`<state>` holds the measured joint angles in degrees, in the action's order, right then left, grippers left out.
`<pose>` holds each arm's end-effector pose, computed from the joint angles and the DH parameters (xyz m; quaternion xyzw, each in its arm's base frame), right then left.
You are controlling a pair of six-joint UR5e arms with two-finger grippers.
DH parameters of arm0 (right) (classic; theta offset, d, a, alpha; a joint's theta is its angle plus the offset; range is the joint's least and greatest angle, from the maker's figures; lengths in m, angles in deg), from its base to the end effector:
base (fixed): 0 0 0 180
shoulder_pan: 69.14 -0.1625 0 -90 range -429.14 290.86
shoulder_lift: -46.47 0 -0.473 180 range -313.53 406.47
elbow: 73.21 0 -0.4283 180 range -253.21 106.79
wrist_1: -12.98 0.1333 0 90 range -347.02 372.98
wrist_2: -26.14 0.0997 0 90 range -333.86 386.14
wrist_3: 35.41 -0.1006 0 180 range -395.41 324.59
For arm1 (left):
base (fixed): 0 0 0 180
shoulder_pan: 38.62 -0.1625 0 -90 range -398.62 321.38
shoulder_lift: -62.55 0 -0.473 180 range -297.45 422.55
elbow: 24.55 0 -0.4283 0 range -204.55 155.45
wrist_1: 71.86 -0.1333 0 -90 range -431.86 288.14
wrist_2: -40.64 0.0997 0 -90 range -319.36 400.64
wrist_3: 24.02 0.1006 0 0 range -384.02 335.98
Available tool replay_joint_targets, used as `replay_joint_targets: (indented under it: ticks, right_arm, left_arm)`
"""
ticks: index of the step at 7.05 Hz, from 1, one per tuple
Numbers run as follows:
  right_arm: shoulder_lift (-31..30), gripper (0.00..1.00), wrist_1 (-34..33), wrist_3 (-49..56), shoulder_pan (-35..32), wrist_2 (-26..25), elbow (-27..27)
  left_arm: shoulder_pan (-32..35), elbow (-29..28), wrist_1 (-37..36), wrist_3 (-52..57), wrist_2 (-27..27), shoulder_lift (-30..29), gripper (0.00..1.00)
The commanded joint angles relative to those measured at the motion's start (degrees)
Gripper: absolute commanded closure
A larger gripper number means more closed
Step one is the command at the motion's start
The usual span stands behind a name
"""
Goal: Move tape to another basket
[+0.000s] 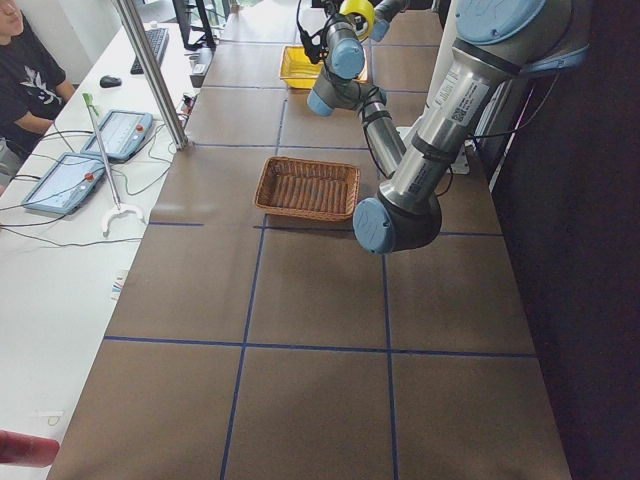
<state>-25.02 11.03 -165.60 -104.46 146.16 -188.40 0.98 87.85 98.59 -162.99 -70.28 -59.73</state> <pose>-0.3261 -0.3327 0.1827 -0.1432 -0.8762 0.0548 0.4569 0.3200 -0.3911 0.0760 -0.1433 0.9003 -0.1419 0.3858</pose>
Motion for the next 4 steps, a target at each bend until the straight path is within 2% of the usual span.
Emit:
replay_joint_targets:
  ticks: [1,4]
  right_arm:
    - [-0.22,1.00,4.05,-2.86,0.43,0.12,0.14]
    - [-0.05,1.00,4.68,-2.96,1.74,0.04,0.14]
  left_arm:
    - [-2.93,1.77,1.80,-0.25,0.00,0.29,0.00]
    - [-6.10,2.83,1.81,0.18,0.35,-0.24,0.00]
